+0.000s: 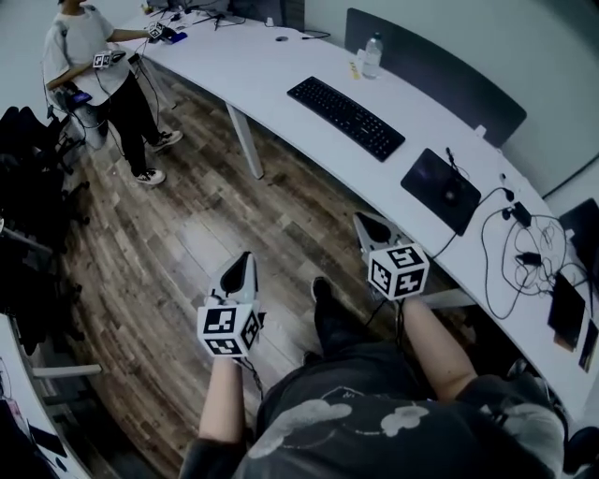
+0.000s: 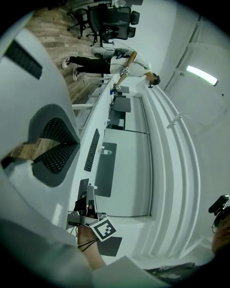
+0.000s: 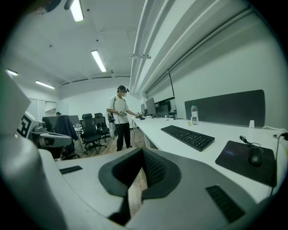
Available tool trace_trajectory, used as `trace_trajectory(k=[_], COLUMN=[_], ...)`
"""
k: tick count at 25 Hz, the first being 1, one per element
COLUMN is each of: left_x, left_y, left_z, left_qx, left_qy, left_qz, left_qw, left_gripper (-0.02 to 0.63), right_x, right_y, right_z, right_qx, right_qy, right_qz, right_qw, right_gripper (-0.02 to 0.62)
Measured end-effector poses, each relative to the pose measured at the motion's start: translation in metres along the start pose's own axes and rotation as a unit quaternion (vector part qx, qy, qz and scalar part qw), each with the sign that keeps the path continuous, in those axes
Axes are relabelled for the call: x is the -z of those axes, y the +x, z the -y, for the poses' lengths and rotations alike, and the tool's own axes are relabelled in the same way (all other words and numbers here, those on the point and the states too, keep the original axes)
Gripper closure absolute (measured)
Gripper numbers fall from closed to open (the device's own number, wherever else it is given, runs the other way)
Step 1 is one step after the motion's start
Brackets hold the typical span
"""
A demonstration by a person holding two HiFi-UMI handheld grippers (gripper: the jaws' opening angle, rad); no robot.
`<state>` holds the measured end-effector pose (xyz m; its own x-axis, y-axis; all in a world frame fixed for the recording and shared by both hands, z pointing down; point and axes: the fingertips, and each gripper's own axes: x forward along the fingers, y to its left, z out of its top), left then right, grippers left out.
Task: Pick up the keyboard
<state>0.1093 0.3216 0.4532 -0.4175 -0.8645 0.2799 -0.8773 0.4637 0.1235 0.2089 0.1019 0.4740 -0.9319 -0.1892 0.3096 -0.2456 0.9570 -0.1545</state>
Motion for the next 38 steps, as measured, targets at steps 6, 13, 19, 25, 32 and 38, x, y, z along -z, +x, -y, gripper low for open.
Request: trace_trajectory(k=[6, 13, 19, 25, 32, 38], left_x=[-0.019, -0.044, -0.07, -0.092, -0.106, -0.115], left_y=[0.081, 0.172, 0.24, 0.29, 0.326, 0.366], left_z=[-0.025, -0.039, -0.044, -0.051, -0.056, -0.059], left_qx=[0.02, 0.042, 0.052, 0.053, 0.068, 0.107], left_qy=[0.01, 0.025, 0.034, 0.041, 0.049, 0.061], left_qz=[-0.011, -0.026, -0.027, -0.023, -0.024, -0.029], left_qw=[0.9997, 0.9985, 0.9977, 0.9974, 0.9962, 0.992], left_gripper=[0.603, 0.604, 0.603, 0.603, 0.604, 0.604], right_x=[-0.02, -0.044, -0.057, -0.067, -0.072, -0.077], right_y=[0.078, 0.151, 0.197, 0.229, 0.249, 0.262], right_z=[0.039, 0.092, 0.139, 0.18, 0.203, 0.222], right_qx=[0.001, 0.011, 0.015, 0.023, 0.035, 0.062], right_qy=[0.005, 0.018, 0.029, 0.041, 0.053, 0.061], right_qz=[-0.013, -0.023, -0.027, -0.026, -0.031, -0.029], right_qw=[1.0, 1.0, 0.999, 0.999, 0.997, 0.996], right_gripper=[0.594, 0.594, 0.594, 0.594, 0.594, 0.594])
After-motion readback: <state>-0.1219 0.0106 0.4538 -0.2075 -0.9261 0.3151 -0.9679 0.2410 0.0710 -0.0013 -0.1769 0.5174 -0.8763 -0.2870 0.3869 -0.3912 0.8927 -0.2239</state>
